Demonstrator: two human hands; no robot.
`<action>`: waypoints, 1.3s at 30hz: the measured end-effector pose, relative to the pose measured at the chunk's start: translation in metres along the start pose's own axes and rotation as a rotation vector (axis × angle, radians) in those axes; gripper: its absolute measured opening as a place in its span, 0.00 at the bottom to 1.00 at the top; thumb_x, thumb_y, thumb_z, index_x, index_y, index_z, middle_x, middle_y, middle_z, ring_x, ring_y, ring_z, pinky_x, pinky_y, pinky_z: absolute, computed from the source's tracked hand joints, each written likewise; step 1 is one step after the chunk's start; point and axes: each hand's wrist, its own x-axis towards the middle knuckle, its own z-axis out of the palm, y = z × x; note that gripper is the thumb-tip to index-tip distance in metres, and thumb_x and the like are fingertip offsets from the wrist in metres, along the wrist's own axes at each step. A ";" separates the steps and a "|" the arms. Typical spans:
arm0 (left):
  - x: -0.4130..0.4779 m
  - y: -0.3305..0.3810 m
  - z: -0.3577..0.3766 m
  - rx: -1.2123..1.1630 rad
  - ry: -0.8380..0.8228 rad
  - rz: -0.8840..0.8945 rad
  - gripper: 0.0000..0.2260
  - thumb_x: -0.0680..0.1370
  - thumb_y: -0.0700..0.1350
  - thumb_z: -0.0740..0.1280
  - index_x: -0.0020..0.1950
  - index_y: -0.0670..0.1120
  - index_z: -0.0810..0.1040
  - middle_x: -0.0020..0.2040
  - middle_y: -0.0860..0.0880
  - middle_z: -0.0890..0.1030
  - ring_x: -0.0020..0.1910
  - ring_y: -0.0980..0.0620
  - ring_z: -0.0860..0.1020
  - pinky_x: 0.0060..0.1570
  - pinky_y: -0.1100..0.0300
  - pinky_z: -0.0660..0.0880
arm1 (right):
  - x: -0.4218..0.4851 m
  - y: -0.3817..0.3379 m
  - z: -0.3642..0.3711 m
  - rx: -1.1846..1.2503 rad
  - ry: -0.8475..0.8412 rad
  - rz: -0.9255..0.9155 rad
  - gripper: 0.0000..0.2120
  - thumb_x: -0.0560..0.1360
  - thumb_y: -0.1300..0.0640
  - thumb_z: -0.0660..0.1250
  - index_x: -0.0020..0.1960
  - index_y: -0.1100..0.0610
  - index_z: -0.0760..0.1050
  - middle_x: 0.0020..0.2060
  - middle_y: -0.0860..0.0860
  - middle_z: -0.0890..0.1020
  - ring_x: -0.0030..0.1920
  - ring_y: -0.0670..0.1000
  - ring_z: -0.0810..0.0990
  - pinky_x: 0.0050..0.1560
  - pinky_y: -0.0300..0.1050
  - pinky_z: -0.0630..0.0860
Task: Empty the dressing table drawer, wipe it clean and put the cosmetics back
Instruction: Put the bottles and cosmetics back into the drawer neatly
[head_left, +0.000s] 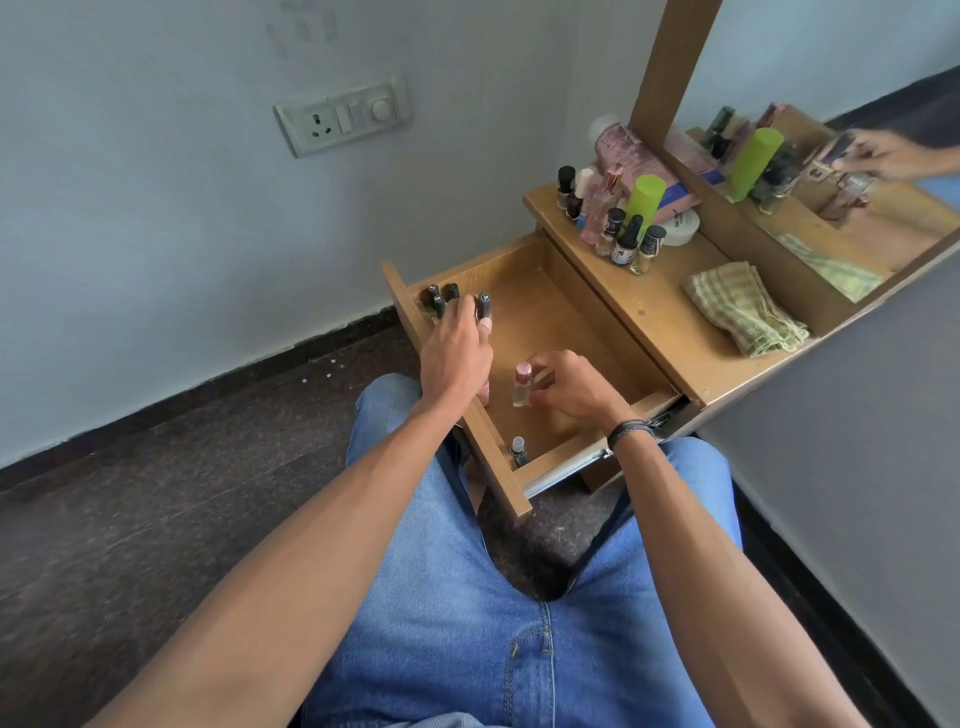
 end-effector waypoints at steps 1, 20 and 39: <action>0.000 0.000 0.000 0.004 -0.001 0.001 0.08 0.84 0.44 0.61 0.61 0.42 0.71 0.59 0.46 0.78 0.55 0.47 0.79 0.42 0.59 0.68 | -0.003 0.000 -0.002 -0.025 -0.030 -0.006 0.14 0.71 0.62 0.77 0.56 0.55 0.82 0.49 0.47 0.83 0.48 0.50 0.84 0.51 0.47 0.81; -0.001 0.002 -0.003 0.008 -0.061 -0.012 0.10 0.83 0.43 0.62 0.64 0.42 0.72 0.61 0.46 0.78 0.59 0.46 0.78 0.48 0.56 0.72 | -0.032 -0.006 -0.007 -0.217 -0.342 -0.026 0.18 0.73 0.68 0.66 0.51 0.49 0.87 0.46 0.42 0.85 0.50 0.48 0.82 0.55 0.49 0.81; -0.003 -0.011 -0.009 0.030 -0.376 0.189 0.18 0.80 0.57 0.68 0.67 0.52 0.78 0.58 0.52 0.83 0.56 0.50 0.80 0.65 0.49 0.68 | -0.037 -0.001 -0.009 0.372 0.124 0.096 0.15 0.74 0.66 0.73 0.58 0.54 0.78 0.52 0.52 0.82 0.52 0.52 0.83 0.51 0.45 0.84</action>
